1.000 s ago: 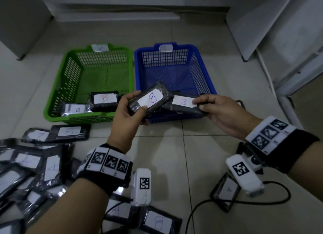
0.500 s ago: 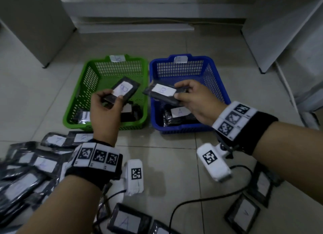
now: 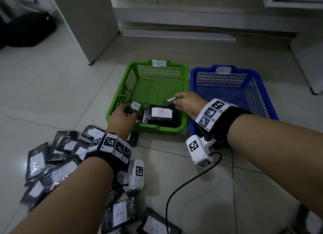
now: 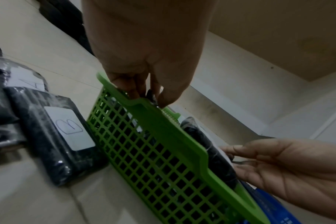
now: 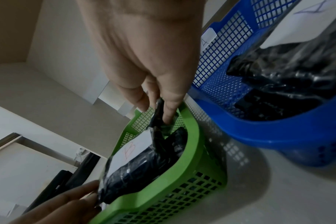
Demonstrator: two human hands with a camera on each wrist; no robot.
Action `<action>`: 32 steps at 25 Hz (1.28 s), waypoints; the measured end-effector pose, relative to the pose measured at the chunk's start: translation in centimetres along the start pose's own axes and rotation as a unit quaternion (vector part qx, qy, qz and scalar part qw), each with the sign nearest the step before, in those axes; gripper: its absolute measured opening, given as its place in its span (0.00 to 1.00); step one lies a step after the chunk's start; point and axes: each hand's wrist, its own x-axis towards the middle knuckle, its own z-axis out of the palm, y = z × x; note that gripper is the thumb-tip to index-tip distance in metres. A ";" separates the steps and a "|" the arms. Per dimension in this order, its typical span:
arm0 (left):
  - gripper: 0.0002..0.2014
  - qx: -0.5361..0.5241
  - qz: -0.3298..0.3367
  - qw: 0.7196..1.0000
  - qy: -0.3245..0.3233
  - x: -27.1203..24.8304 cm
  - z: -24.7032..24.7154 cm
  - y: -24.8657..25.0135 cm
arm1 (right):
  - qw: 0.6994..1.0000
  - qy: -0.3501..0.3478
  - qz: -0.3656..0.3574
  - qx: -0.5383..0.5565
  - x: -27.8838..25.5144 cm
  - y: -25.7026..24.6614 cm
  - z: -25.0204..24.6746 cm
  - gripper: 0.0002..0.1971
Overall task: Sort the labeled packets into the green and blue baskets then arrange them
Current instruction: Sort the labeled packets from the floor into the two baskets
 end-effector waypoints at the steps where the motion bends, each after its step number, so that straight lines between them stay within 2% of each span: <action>1: 0.22 0.011 -0.001 1.000 -0.014 0.0 -0.1 -0.3 | 1.000 -0.009 0.005 -0.008 -0.4 -0.1 -0.1 0.22; 2: 0.22 0.030 0.004 0.999 -0.016 0.1 -0.1 -0.5 | 1.000 -0.018 0.004 -0.011 -0.9 -0.2 -0.3 0.24; 4: 0.21 0.055 0.040 0.997 0.019 -0.3 -0.2 -0.4 | 0.999 -0.031 -0.007 0.034 -2.3 -0.4 -0.9 0.23; 7: 0.15 -0.022 0.134 0.986 0.096 -3.3 0.5 1.0 | 0.995 0.013 -0.022 0.097 -6.9 0.7 -3.0 0.15; 9: 0.10 -0.073 0.222 0.968 0.090 -6.9 1.7 2.7 | 0.995 0.052 -0.054 0.069 -10.7 2.8 -5.3 0.12; 11: 0.10 -0.102 0.290 0.952 0.009 -10.7 4.2 4.1 | 0.992 0.092 -0.081 0.024 -14.9 6.1 -8.0 0.10; 14: 0.10 -0.113 0.339 0.918 -0.174 -15.7 8.7 5.5 | 0.976 0.171 -0.083 -0.104 -20.6 12.8 -12.0 0.11; 17: 0.13 -0.056 0.384 0.846 -0.365 -19.8 13.1 6.9 | 0.938 0.252 -0.009 -0.239 -25.4 19.7 -15.2 0.14; 20: 0.23 0.022 0.386 0.788 -0.480 -24.2 16.2 8.3 | 0.911 0.264 0.073 -0.309 -29.1 24.0 -16.9 0.19; 23: 0.43 0.099 0.354 0.767 -0.525 -28.9 18.6 9.0 | 0.917 0.224 0.157 -0.291 -30.6 26.4 -16.9 0.35; 25: 0.51 0.147 0.368 0.753 -0.525 -31.2 19.4 9.1 | 0.915 0.226 0.154 -0.296 -30.6 27.3 -16.9 0.41; 26: 0.51 0.162 0.378 0.747 -0.522 -31.9 19.8 9.2 | 0.910 0.225 0.153 -0.312 -30.6 27.4 -17.1 0.43; 28: 0.44 0.159 0.375 0.748 -0.524 -32.1 20.2 8.9 | 0.902 0.211 0.152 -0.345 -30.3 27.5 -17.3 0.45; 32: 0.25 0.075 0.318 0.785 -0.527 -29.5 19.8 9.1 | 0.925 0.152 0.145 -0.318 -29.6 27.0 -17.8 0.50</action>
